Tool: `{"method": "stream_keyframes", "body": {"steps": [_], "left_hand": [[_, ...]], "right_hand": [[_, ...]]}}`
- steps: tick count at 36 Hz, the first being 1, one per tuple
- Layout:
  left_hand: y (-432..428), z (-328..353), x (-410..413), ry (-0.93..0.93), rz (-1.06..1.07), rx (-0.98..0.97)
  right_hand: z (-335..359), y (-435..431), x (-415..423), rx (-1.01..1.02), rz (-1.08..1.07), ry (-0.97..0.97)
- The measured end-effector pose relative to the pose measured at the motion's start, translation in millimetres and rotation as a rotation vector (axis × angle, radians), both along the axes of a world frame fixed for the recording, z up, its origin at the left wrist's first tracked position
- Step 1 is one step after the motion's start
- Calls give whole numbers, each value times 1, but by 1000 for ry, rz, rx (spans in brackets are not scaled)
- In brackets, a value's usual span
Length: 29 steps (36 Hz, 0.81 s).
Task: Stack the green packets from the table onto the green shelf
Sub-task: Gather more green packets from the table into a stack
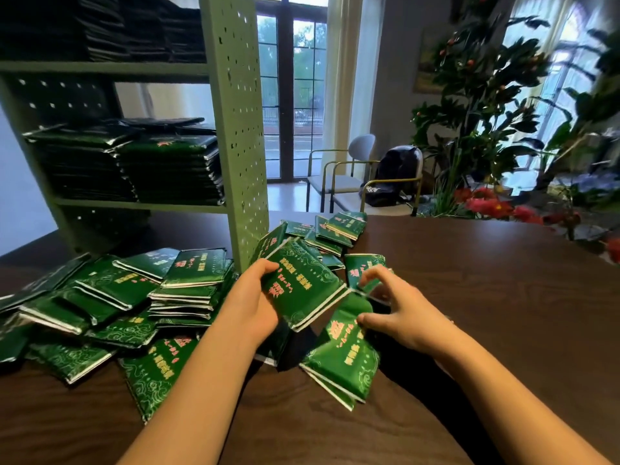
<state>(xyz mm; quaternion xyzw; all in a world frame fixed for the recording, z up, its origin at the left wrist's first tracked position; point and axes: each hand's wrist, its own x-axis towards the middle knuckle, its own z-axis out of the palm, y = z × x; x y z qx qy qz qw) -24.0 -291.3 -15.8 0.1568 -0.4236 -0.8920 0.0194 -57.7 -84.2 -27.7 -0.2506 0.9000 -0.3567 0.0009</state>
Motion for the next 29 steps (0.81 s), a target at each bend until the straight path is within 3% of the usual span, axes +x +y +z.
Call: {"method": "stream_keyframes", "body": {"steps": [4,10,12,25,29], "left_hand": [[-3,-5,-7,-2,51,3],[7,-5,-6,47,65,-119],[8,-7,-6,81,75,-194],[19,-16,-2,85,-22,-837],[26,-15,0,64,-58,-860]], "right_hand": [[9,2,-2,-372,-53,32],[23,5,-1,-1109,-138,-228],[25,7,-1,-1236,-148,-272],[25,3,4,-1251,-165,-388],[23,-6,10,-1108,-101,-379]]}}
